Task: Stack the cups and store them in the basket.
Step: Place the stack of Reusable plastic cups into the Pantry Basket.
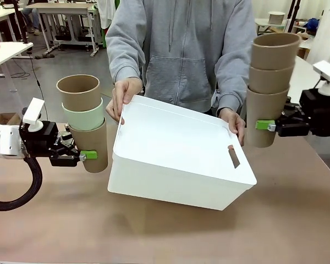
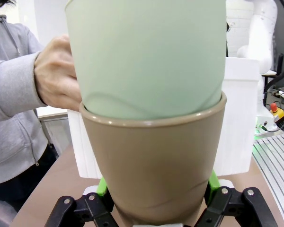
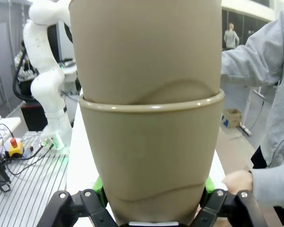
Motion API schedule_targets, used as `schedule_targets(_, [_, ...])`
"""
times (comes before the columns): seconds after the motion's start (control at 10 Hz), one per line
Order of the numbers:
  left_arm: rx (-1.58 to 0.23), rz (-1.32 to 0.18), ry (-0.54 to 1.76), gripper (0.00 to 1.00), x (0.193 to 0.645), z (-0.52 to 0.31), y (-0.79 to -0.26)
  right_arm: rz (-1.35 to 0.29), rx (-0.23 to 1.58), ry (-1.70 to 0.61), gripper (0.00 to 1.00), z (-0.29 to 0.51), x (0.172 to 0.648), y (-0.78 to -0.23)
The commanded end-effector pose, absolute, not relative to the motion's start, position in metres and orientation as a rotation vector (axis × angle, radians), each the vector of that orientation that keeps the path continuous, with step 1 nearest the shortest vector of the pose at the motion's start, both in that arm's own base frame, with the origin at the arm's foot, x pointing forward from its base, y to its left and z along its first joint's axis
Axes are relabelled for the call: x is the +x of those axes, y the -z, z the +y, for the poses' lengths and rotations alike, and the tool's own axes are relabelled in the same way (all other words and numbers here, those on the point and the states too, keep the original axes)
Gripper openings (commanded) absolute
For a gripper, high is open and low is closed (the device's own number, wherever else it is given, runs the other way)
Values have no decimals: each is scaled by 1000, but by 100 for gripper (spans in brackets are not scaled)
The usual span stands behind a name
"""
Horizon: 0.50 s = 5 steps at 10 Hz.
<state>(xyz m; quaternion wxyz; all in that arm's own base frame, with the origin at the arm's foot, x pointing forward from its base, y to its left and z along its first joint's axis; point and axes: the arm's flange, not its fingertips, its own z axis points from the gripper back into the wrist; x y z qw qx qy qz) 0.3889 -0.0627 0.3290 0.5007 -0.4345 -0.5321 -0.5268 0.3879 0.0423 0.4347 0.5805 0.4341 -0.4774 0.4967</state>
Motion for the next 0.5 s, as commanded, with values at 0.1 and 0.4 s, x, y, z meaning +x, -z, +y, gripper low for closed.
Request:
schedule_targets(0.1, [-1048,-1300,1283,85,389,-63,-333,-923,871,-1219,84,119,391,-466])
schedule_targets(0.4, [-1048,-1300,1283,85,389,-63,-333,-766,705,-1290,84,188,392,-463])
